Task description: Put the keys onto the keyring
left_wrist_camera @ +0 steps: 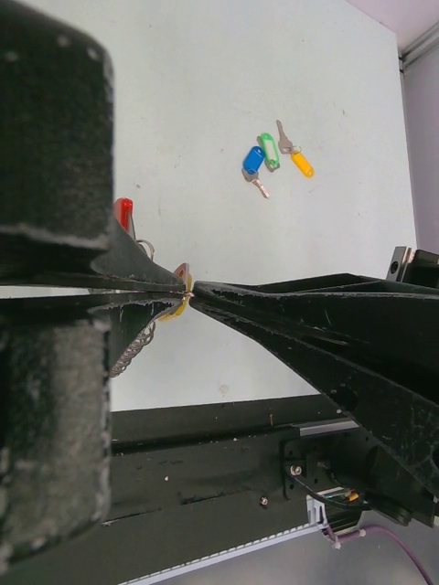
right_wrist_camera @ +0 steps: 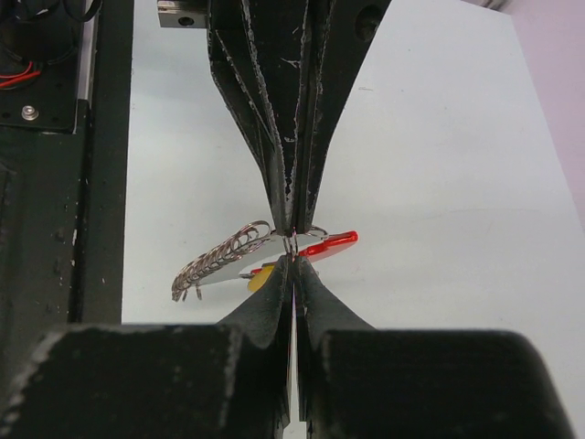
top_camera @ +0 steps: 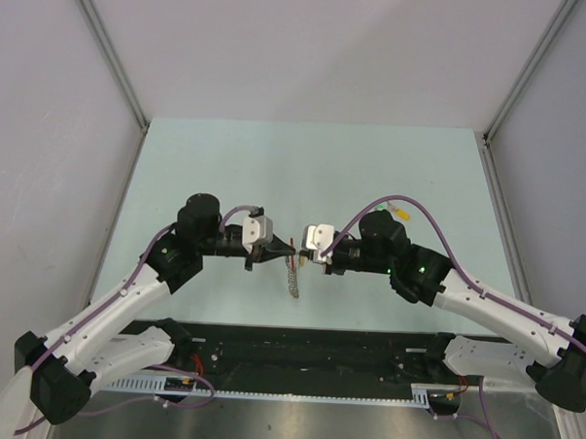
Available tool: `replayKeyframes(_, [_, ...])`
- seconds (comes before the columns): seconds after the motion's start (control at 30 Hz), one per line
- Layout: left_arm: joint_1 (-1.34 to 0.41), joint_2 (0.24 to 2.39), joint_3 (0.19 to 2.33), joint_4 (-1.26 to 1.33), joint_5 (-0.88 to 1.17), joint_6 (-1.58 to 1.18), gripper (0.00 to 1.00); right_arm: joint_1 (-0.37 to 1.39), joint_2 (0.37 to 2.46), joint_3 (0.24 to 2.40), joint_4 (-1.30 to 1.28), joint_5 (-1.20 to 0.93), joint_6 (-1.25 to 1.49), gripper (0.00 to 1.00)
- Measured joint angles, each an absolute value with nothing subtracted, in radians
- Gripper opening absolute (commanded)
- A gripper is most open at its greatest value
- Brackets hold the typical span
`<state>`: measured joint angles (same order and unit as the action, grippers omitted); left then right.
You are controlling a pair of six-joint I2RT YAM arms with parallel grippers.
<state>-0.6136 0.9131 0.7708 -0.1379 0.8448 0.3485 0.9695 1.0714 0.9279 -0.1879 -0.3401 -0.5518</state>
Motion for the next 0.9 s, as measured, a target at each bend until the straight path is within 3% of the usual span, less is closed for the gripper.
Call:
replayKeyframes(0.4, [-0.608, 0.890, 0.725, -0.034, 0.813, 0.269, 0.00, 0.954, 1.071, 0.864, -0.056, -0.340, -0.513, 0.00])
replayKeyframes(0.9, [-0.705, 0.723, 0.421, 0.458, 0.470, -0.103, 0.00, 0.896, 1.068, 0.819, 0.081, -0.410, -0.377, 0.00])
